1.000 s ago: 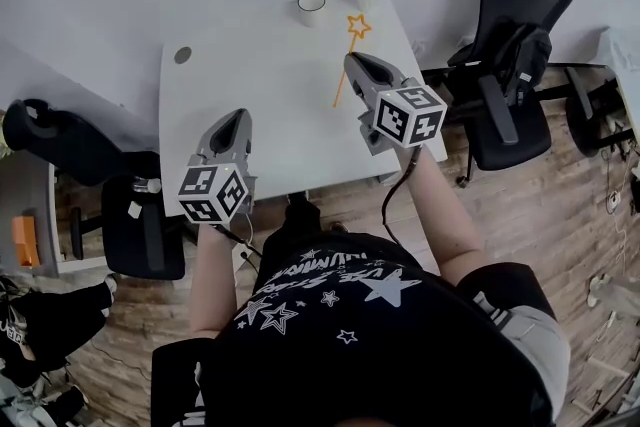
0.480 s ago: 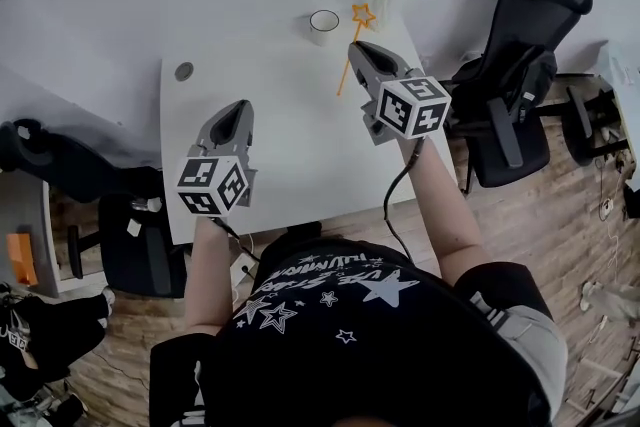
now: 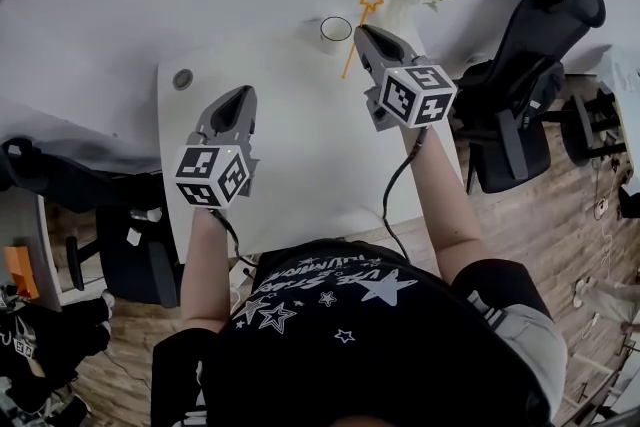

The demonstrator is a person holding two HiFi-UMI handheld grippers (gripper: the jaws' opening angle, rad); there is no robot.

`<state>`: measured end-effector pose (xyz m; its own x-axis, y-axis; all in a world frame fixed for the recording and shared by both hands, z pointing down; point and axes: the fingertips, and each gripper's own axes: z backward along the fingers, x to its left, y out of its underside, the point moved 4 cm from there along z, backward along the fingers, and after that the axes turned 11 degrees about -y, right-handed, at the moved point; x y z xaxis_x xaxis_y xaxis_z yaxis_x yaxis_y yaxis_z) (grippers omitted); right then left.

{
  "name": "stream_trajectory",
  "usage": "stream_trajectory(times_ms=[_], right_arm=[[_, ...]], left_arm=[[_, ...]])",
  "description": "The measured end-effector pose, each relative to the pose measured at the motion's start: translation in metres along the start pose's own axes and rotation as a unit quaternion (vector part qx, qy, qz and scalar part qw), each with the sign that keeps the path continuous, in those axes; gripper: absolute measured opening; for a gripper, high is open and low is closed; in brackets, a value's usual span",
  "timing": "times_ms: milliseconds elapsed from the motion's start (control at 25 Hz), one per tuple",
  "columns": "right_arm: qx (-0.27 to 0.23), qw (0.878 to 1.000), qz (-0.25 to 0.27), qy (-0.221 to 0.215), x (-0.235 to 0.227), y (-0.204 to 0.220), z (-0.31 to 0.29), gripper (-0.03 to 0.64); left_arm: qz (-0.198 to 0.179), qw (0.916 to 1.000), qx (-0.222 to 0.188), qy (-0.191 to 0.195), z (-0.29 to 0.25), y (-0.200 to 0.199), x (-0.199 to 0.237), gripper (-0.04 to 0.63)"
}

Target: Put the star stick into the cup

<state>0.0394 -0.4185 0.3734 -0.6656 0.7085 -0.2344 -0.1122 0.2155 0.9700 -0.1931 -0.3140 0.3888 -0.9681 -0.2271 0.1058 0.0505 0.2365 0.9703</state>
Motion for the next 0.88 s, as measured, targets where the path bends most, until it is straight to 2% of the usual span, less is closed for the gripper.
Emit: stream_trajectory(times_ms=[360, 680, 880], right_arm=[[0.005, 1.000, 0.014, 0.017, -0.029, -0.009, -0.042, 0.032], [0.011, 0.999, 0.042, 0.030, -0.052, -0.015, -0.069, 0.032], [0.009, 0.998, 0.041, 0.043, -0.070, -0.011, -0.080, 0.032]], left_arm=[[0.006, 1.0000, -0.002, 0.000, -0.040, -0.008, 0.023, 0.000], [0.003, 1.0000, 0.000, 0.009, -0.074, -0.019, 0.030, 0.000], [0.006, 0.9999, 0.009, 0.009, -0.089, -0.015, 0.034, 0.000]])
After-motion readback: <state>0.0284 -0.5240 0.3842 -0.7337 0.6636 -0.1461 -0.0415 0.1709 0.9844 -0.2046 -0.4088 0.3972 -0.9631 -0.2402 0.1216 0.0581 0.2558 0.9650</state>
